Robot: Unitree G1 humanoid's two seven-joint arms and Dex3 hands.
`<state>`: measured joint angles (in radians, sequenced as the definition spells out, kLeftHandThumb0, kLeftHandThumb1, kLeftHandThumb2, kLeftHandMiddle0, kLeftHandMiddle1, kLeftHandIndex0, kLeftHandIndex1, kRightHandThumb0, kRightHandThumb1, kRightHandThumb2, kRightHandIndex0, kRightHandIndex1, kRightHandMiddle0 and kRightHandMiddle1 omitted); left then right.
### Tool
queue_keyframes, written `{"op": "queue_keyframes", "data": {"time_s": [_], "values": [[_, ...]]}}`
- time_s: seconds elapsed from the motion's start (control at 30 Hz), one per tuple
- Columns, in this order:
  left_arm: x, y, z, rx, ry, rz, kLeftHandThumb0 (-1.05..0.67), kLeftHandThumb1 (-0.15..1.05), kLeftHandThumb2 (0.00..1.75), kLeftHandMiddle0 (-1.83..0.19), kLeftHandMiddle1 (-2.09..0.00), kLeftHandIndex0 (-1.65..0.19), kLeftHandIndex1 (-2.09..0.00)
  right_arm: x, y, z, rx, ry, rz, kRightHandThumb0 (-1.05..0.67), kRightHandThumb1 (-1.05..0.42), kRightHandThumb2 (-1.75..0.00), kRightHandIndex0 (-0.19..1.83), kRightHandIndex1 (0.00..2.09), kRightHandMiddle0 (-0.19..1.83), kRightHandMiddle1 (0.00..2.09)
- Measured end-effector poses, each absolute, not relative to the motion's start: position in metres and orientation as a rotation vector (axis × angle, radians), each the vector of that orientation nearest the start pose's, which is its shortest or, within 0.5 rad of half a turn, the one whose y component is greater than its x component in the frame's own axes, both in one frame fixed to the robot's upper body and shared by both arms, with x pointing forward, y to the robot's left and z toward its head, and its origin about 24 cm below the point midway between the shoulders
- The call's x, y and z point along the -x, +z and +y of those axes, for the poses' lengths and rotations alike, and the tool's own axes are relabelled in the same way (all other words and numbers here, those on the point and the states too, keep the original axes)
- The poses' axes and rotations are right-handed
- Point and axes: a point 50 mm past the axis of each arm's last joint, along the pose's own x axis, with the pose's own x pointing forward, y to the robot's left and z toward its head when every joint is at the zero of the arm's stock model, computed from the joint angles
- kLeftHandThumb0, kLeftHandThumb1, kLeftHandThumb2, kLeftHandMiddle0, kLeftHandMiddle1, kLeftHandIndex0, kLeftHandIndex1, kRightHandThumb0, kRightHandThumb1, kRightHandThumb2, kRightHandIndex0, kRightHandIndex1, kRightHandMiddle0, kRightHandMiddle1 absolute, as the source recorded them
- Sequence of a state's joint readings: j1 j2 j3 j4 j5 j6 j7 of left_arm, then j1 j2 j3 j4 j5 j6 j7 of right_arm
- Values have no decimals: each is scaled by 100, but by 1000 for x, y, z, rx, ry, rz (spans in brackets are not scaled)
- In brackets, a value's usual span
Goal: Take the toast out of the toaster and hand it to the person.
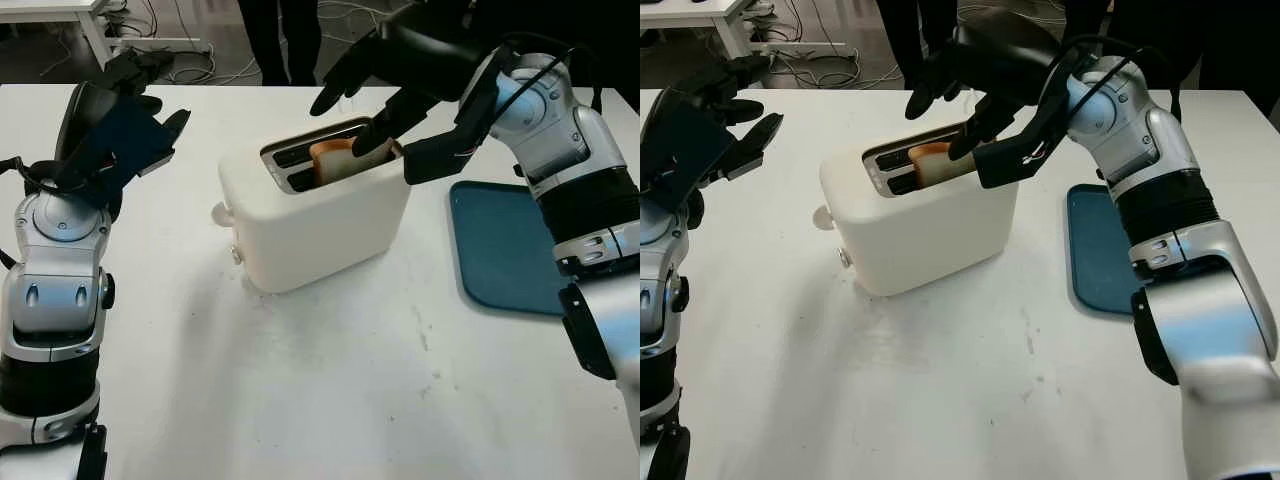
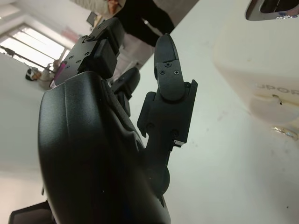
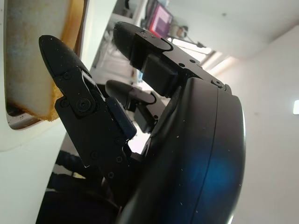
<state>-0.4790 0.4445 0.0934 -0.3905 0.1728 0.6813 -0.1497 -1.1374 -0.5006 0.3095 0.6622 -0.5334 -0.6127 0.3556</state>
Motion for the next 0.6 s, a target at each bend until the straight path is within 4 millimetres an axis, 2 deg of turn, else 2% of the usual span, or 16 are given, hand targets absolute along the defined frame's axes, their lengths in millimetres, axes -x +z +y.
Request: {"op": "queue_keyframes", "data": {"time_s": [0.13, 0.27, 0.6], "values": [[-295, 222, 207, -546, 93, -188, -38, 92, 49, -10, -81, -35, -24, -373, 262, -102, 1382, 615, -764, -58, -65, 0, 69, 95, 104, 5], [-295, 222, 207, -554, 92, -187, -39, 92, 47, -10, -80, -35, -24, -375, 256, -100, 1377, 626, -746, -56, -66, 0, 66, 137, 104, 4], [-295, 222, 207, -555, 92, -187, -37, 92, 48, -10, -80, -35, -23, -376, 252, -98, 1388, 642, -729, -56, -67, 0, 64, 141, 105, 3]]}}
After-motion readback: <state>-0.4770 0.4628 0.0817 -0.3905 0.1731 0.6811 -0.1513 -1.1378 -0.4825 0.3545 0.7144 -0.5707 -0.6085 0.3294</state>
